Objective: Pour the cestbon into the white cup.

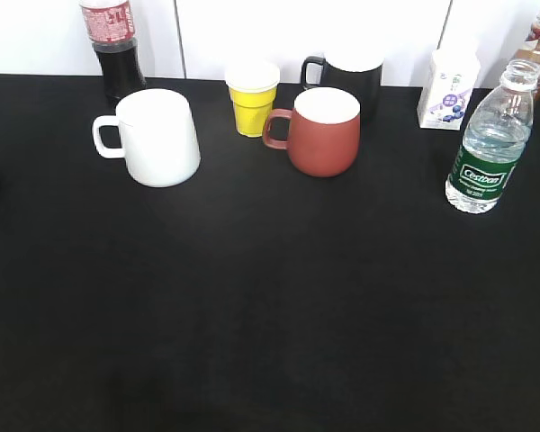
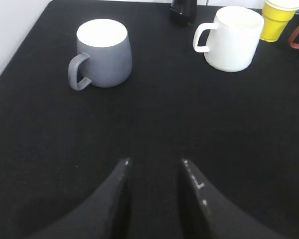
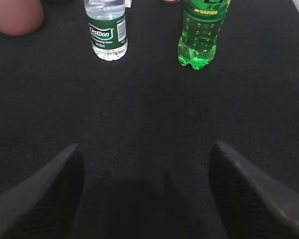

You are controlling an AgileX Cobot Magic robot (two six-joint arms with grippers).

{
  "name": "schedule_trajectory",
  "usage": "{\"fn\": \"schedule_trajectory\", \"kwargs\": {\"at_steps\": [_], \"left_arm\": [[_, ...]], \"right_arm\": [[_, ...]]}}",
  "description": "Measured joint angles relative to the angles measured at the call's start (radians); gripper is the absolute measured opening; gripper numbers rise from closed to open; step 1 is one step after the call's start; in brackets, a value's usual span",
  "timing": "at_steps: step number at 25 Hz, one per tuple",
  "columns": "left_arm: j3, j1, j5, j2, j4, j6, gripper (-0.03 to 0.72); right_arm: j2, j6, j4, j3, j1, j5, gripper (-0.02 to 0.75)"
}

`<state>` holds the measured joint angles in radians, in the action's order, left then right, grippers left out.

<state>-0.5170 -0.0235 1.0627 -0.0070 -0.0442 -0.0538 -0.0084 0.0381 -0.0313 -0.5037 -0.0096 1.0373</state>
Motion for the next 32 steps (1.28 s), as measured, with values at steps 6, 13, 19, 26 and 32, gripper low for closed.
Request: {"fn": "schedule_trajectory", "kwargs": {"at_steps": [6, 13, 19, 26, 32], "left_arm": [[0.0, 0.0, 0.0, 0.0, 0.0, 0.0, 0.239], [0.0, 0.0, 0.0, 0.0, -0.001, 0.0, 0.292], [-0.106, 0.0, -0.092, 0.252, -0.121, 0.116, 0.564], [-0.065, -0.011, -0.686, 0.465, -0.272, 0.247, 0.564], [0.232, -0.169, -1.048, 0.557, -0.35, 0.261, 0.564]], "right_arm": [[0.0, 0.0, 0.0, 0.0, 0.0, 0.0, 0.594], [0.0, 0.0, 0.0, 0.0, 0.0, 0.0, 0.594], [0.0, 0.0, 0.0, 0.0, 0.0, 0.0, 0.594], [0.0, 0.0, 0.0, 0.0, 0.0, 0.0, 0.594], [0.0, 0.0, 0.0, 0.0, 0.0, 0.0, 0.594]]}}
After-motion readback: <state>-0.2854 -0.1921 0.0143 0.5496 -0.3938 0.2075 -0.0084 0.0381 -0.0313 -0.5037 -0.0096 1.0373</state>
